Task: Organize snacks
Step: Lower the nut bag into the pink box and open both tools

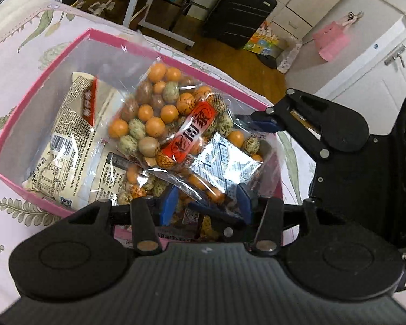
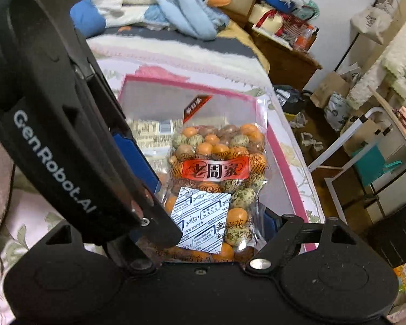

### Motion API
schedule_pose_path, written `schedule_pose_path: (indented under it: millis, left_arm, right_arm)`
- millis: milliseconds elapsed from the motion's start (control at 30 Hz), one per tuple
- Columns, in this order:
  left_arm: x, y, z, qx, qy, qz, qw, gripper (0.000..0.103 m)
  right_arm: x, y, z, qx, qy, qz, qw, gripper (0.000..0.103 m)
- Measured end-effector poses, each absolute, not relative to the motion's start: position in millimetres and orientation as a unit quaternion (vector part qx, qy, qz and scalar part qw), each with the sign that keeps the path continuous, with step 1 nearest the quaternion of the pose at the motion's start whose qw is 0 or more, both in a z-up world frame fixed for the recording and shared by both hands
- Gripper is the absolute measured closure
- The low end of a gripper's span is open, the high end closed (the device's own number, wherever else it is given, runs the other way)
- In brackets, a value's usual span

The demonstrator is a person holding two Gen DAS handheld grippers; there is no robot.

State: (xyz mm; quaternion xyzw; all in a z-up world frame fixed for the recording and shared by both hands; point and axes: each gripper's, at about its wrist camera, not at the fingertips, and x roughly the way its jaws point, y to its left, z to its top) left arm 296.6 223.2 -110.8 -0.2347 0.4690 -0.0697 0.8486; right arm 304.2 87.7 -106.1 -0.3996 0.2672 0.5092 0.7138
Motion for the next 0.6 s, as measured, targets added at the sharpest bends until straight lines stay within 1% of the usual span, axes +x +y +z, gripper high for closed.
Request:
schedule_pose_path:
  millis: [33,100,267,467,600]
  left_arm:
    - [298,223,-113,-0.234,0.465,-0.061,0.852,0.055]
    - [300,220,-114,-0.216,0.452,-0.039,0.864,0.053]
    - [298,218,-116,-0.217,0.452,-0.041,0.864,0.053]
    - [283,213,-105,-0.21,0.437,-0.045,0.874,0.053]
    - [268,204,-94,-0.202,0.444,-0.055,0.871,0.053]
  right_arm:
    - [307,88,-109,-0.4,0.272,0.497,0.72,0.011]
    - [315,89,-113,-0.394,0.287,0.477,0.731,0.01]
    - [299,71,-112,-0.371,0.266,0.413,0.788,0.01]
    - [272,39,-97,-0.271,0.283,0.373,0.841,0.01]
    - [253,16,-96,-0.213,0.303,0.347,0.861,0.01]
